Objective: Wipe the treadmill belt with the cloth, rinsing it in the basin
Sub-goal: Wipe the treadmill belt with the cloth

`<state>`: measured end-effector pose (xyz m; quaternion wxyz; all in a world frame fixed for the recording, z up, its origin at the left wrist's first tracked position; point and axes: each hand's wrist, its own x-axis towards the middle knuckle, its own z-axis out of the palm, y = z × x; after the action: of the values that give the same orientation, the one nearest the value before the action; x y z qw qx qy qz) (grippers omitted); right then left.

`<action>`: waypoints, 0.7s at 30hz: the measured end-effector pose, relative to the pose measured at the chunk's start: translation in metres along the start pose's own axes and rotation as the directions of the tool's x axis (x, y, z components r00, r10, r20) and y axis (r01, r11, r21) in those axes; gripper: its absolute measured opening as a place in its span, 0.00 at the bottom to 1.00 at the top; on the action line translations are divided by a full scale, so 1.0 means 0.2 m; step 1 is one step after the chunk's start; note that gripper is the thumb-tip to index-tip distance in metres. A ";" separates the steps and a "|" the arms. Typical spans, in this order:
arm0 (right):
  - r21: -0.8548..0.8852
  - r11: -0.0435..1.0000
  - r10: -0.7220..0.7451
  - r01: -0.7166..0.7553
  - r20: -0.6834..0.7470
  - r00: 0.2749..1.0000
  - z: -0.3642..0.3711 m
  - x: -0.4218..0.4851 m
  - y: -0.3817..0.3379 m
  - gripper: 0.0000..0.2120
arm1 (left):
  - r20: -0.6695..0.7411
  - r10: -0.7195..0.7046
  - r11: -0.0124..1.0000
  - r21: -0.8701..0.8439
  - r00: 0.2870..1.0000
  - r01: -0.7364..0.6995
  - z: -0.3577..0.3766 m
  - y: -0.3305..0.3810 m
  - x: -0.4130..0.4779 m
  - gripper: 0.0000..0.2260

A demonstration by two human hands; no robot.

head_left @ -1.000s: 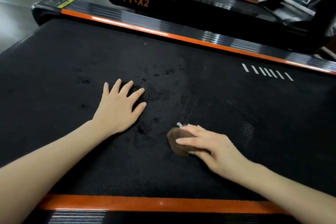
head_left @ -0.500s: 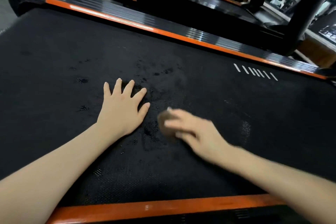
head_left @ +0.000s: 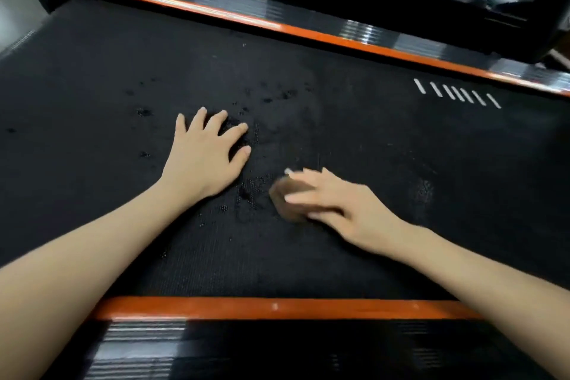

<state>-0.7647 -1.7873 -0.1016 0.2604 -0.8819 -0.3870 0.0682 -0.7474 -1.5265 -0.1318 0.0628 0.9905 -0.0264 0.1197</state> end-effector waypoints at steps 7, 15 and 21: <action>0.149 0.973 0.148 -0.176 0.183 0.972 -0.31 -0.60 0.07 0.18 | 0.003 -0.007 1.000 -0.008 1.000 0.007 0.00 0.00 -0.01 0.30; 0.217 0.969 -0.168 0.121 0.212 0.963 0.12 -0.07 -0.33 0.16 | 0.020 -0.008 1.000 -0.010 1.000 0.008 -0.01 0.00 -0.01 0.29; 0.267 0.964 -0.083 -0.004 0.315 0.945 -0.12 -0.32 -0.12 0.16 | 0.043 0.003 1.000 -0.029 0.999 -0.002 -0.01 -0.02 -0.02 0.29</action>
<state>-0.8165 -1.8284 -0.0742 0.3101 -0.8080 -0.4297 0.2576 -0.7519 -1.5228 -0.1306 0.0762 0.9918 -0.0307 0.0979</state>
